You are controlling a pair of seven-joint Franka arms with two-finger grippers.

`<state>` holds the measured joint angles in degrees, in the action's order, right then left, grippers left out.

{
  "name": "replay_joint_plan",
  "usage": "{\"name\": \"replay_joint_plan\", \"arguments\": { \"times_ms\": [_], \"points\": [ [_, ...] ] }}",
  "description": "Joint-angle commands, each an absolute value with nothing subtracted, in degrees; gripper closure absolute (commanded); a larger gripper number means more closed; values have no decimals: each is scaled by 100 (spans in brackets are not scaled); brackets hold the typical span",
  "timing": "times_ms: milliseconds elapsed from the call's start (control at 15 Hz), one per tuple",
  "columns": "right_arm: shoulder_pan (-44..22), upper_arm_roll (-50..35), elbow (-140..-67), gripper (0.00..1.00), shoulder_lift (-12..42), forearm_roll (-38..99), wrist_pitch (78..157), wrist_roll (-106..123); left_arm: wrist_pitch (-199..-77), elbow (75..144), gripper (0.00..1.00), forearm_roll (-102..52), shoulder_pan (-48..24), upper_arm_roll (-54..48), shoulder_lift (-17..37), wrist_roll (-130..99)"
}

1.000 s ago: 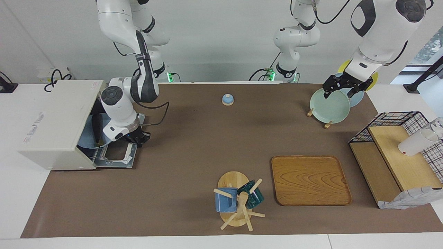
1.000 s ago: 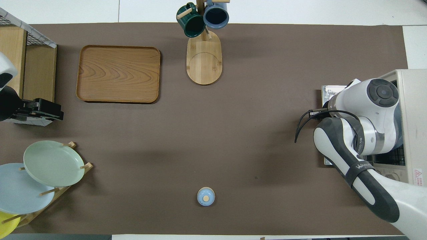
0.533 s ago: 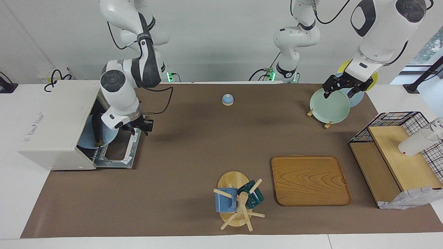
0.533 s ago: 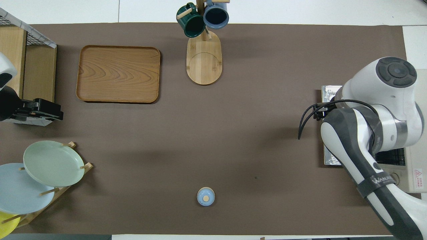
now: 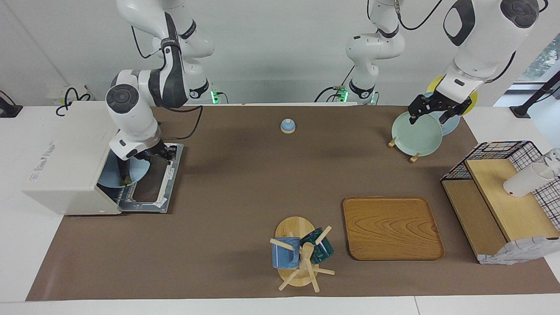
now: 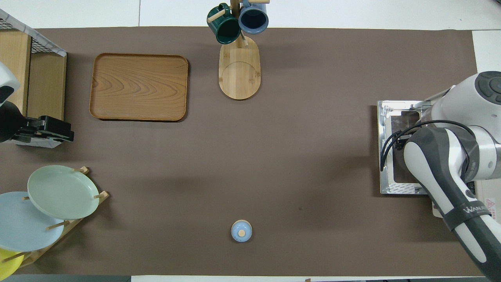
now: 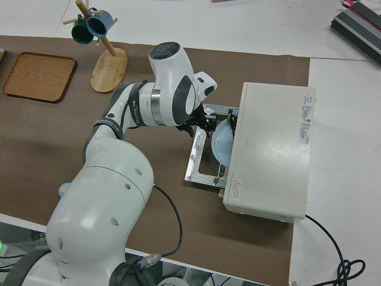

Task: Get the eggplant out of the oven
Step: 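Grasp the light blue plate inside the oven with the right gripper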

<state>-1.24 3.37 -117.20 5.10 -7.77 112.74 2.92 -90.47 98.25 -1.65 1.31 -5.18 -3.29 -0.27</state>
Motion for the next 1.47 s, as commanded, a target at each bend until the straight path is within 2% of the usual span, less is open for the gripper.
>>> {"name": "replay_joint_plan", "arguments": {
  "times_ms": [0,133,200,267,333,400,600,800,1000,1200,1333,1400],
  "points": [
    [-18,308,-12040,43,317,-861,11469,553,-8991,9905,0,-79,237,-580,-422,0],
    [148,308,-12242,43,281,-861,11784,737,-8991,9905,0,-79,237,-571,-422,0],
    [167,308,-12348,47,255,-861,11925,843,-8983,9897,0,-79,237,-536,-422,0],
    [158,308,-12392,58,246,-861,11996,870,-8974,9896,0,-79,237,-519,-422,0],
    [158,299,-12393,83,237,-861,11988,888,-8982,9896,0,-79,237,-510,-422,0],
    [141,308,-12393,100,237,-879,11980,914,-8982,9896,0,-79,237,-510,-422,0],
    [-183,273,-12305,100,246,-1501,11866,888,-8991,9870,0,-88,246,-501,-413,0],
    [-710,264,-11841,100,333,-1661,11393,730,-8991,9861,0,-79,237,-501,-413,0],
    [-1405,255,-11243,100,509,-1661,10917,73,-9017,9879,0,-79,229,-501,-413,18],
    [-2142,246,-10987,100,571,-1538,10784,-664,-9053,9879,0,-88,237,-501,-413,-9],
    [-2721,229,-10585,100,894,-1302,10645,-1498,-9070,9879,0,-88,298,-501,-404,-35],
    [-3081,211,-9999,100,1349,-1205,10356,-2095,-9105,9879,0,-114,342,-510,-404,-35]
  ]
}}
